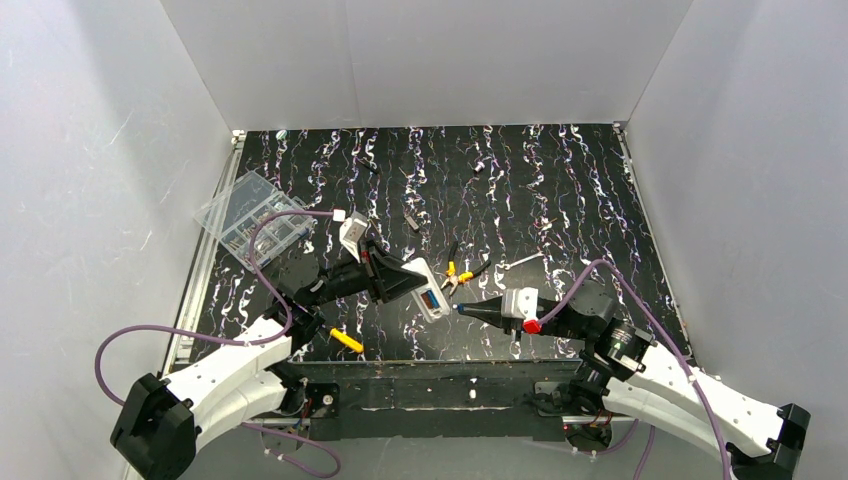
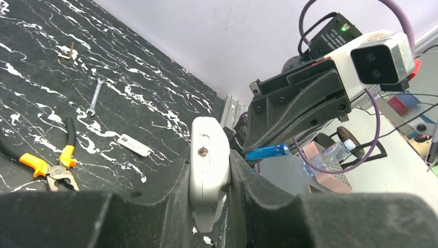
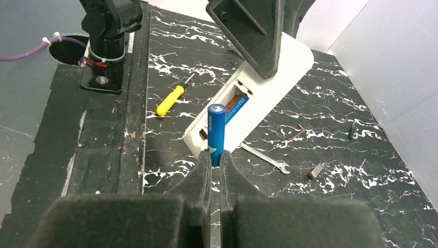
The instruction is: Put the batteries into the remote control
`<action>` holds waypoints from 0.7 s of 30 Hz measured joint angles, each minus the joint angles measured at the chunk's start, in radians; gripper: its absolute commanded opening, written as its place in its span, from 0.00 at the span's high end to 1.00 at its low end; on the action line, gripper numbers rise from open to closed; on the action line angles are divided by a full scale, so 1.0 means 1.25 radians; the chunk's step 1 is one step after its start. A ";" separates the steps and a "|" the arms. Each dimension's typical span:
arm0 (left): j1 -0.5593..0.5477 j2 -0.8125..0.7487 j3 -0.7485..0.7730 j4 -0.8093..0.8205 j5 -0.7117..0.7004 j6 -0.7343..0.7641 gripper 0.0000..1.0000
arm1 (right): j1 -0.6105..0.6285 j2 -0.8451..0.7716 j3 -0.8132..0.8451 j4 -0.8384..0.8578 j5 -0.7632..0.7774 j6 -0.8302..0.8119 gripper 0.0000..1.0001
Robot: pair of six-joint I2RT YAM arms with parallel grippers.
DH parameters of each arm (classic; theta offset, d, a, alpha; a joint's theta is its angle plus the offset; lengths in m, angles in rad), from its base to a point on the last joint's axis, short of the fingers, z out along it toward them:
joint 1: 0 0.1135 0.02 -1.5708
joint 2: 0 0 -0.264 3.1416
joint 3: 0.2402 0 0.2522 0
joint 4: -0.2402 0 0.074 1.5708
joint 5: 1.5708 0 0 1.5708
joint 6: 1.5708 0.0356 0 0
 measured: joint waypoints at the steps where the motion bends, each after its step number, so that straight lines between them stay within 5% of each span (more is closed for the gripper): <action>1: 0.000 0.000 -0.002 0.008 0.008 0.003 1.00 | 0.000 0.000 0.000 0.000 -0.002 -0.003 0.99; 12: 0.000 0.000 -0.005 0.049 0.054 0.017 1.00 | 0.000 0.017 0.004 0.000 0.018 0.036 0.99; 21: 0.000 0.003 -0.047 0.013 -0.137 -0.065 1.00 | 0.000 0.153 0.216 -0.193 0.156 0.241 0.99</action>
